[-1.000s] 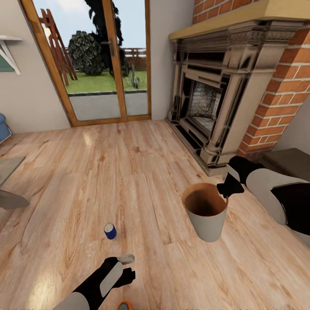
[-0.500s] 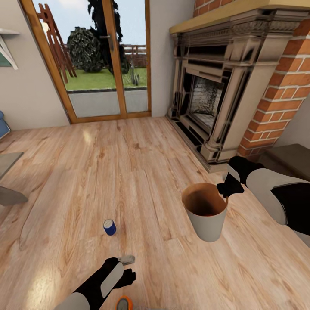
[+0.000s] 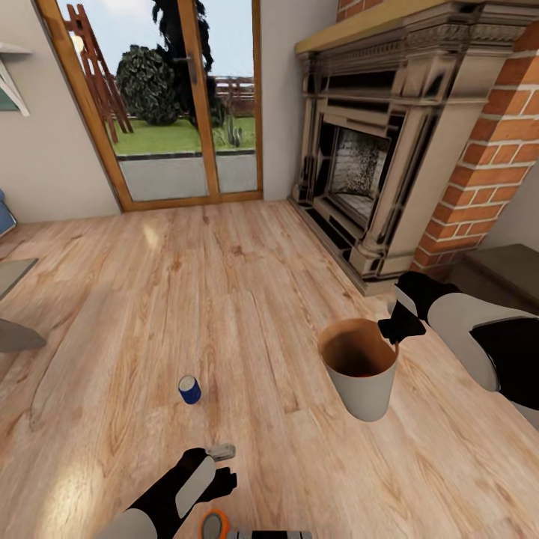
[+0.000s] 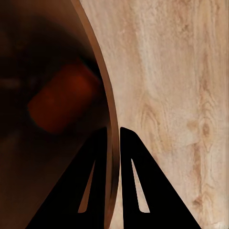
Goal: Put the three can of soda from the living room inside the tash can in the kitchen.
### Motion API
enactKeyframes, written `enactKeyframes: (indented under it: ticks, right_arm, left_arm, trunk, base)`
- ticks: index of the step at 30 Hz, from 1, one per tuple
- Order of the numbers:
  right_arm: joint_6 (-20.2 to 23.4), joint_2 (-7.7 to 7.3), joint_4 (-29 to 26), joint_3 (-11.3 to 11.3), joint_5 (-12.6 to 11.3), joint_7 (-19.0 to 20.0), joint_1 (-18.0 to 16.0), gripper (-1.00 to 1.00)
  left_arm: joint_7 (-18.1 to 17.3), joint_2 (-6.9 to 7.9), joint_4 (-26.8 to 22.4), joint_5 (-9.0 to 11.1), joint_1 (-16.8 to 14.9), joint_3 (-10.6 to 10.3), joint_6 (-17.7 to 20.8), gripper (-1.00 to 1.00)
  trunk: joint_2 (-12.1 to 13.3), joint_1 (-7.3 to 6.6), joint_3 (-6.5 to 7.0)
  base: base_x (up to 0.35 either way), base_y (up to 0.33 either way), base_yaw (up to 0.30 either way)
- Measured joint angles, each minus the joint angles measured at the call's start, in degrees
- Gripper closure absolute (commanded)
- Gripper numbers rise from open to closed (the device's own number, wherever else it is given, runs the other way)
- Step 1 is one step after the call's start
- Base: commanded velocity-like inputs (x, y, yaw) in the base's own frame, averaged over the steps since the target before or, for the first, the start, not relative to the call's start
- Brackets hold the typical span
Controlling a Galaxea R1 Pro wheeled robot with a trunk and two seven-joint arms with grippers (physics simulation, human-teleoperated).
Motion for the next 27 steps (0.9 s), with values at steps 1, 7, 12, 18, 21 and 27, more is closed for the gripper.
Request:
enactKeyframes:
  ticks: [1,7,12,18,21,27]
  right_arm:
    - [0.0,0.0,0.0,0.0,-0.1,0.0,0.0,1.0]
    - [0.0,-0.06,0.0,-0.1,-0.3,0.1,0.0,1.0]
    - [0.0,-0.07,0.0,0.1,-0.1,0.0,0.0,1.0]
    - [0.0,-0.07,0.0,-0.1,-0.3,0.1,0.0,1.0]
    - [0.0,-0.07,0.0,0.0,-0.1,0.0,-0.1,1.0]
    - [0.0,-0.08,0.0,-0.2,-0.2,0.0,-0.4,1.0]
  left_arm:
    - [0.0,-0.01,0.0,0.0,0.0,0.0,0.0,-1.0]
    - [-0.1,-0.06,0.0,0.0,0.0,-0.1,0.1,-1.0]
    - [-0.1,-0.07,0.1,0.0,0.0,-0.1,0.3,-1.0]
    - [0.0,-0.06,0.1,0.1,0.0,0.0,1.1,-1.0]
    - [0.2,-0.02,0.1,0.1,0.1,0.0,1.2,-1.0]
    - [0.4,0.0,0.0,0.1,0.1,0.0,1.2,-1.0]
  trunk:
    - [-0.4,0.22,-0.18]
    - [-2.8,1.54,-1.26]
    - [-4.8,2.64,-2.15]
    - [-6.5,3.58,-3.31]
    - [-6.5,3.59,-3.54]
    - [-6.5,3.59,-3.54]
  base:
    - [0.0,0.0,0.0]
    - [0.0,0.0,0.0]
    - [0.0,0.0,0.0]
    - [0.0,0.0,0.0]
    - [0.0,0.0,0.0]
    - [0.0,0.0,0.0]
